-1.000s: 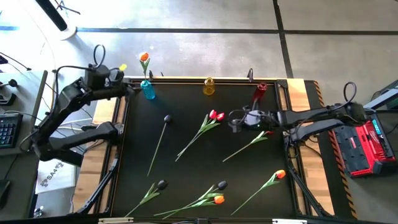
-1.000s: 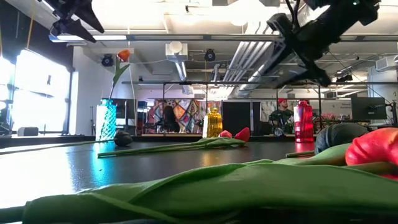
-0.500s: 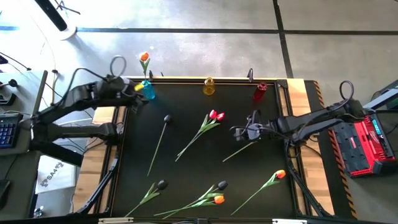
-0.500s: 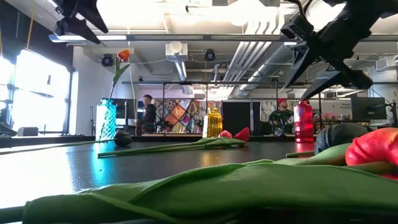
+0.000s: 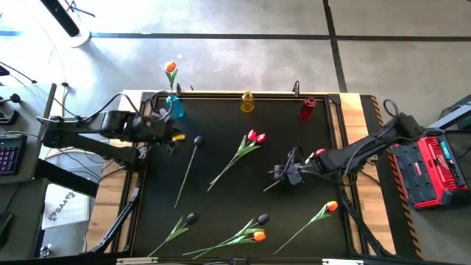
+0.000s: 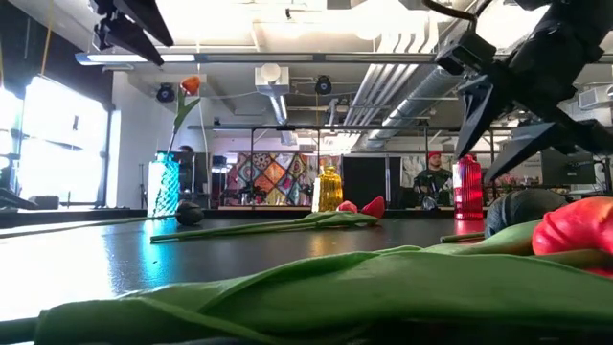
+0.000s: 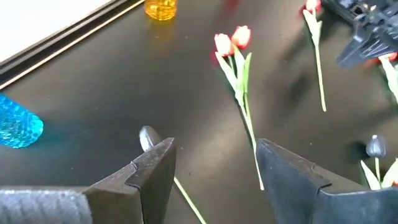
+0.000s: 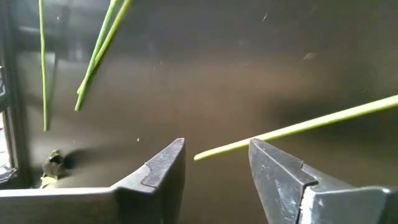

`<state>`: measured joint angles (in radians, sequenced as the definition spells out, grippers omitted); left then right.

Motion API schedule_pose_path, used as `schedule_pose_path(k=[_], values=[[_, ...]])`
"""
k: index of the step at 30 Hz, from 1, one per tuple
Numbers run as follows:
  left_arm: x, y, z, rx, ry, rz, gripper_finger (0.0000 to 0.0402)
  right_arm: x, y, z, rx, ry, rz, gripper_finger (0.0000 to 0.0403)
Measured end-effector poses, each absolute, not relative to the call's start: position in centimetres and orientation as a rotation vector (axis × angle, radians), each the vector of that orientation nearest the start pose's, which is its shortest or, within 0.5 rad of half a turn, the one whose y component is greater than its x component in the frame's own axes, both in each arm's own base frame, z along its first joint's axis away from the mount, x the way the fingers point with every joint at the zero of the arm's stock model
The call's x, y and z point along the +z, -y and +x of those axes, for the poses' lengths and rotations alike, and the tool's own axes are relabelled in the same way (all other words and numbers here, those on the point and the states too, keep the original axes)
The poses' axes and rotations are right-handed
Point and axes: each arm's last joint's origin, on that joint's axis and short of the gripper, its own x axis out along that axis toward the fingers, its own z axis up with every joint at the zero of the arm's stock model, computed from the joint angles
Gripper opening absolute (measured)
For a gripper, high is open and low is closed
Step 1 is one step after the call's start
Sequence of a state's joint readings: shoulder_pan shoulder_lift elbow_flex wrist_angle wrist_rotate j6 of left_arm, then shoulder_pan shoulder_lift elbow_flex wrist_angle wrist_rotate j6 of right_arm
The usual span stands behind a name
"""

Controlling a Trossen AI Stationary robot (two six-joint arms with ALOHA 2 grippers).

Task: Sort flowers into vase by color
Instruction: Put the right orange flower into the blue vase

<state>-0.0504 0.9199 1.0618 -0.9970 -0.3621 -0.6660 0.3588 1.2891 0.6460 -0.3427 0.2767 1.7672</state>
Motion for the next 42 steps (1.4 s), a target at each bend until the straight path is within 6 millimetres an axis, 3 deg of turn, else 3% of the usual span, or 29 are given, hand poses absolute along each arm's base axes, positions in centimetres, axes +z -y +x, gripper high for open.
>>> schedule_pose_path(k=[9,15,19,25,34,38,42], values=[[33.2,1.7,16.3,0.485,-0.737,-0.421,0.0211,16.5,-8.9,23.4,-0.698,-0.679,1.401,0.0156],[31.9,3.3,17.9,0.467,-0.812,-0.407,0.0211,17.4,-9.3,24.3,-0.701,-0.694,1.373,0.0156],[31.0,4.3,19.1,0.470,-0.836,-0.430,0.0211,18.1,-9.1,24.3,-0.728,-0.786,1.291,0.0156],[29.4,5.5,21.8,0.495,-0.844,-0.498,0.0211,17.5,-8.9,23.1,-0.772,-0.996,1.211,0.0155],[25.6,7.9,26.0,0.476,-0.910,-0.607,0.0211,17.3,-10.1,22.1,-0.694,-1.167,1.159,0.0155],[24.4,8.8,27.2,0.445,-0.928,-0.649,0.0211,17.3,-11.5,21.3,-0.475,-1.352,1.041,0.0155],[24.0,9.3,27.8,0.408,-0.927,-0.665,0.0211,17.9,-14.1,20.1,-0.174,-1.427,0.782,0.0155]])
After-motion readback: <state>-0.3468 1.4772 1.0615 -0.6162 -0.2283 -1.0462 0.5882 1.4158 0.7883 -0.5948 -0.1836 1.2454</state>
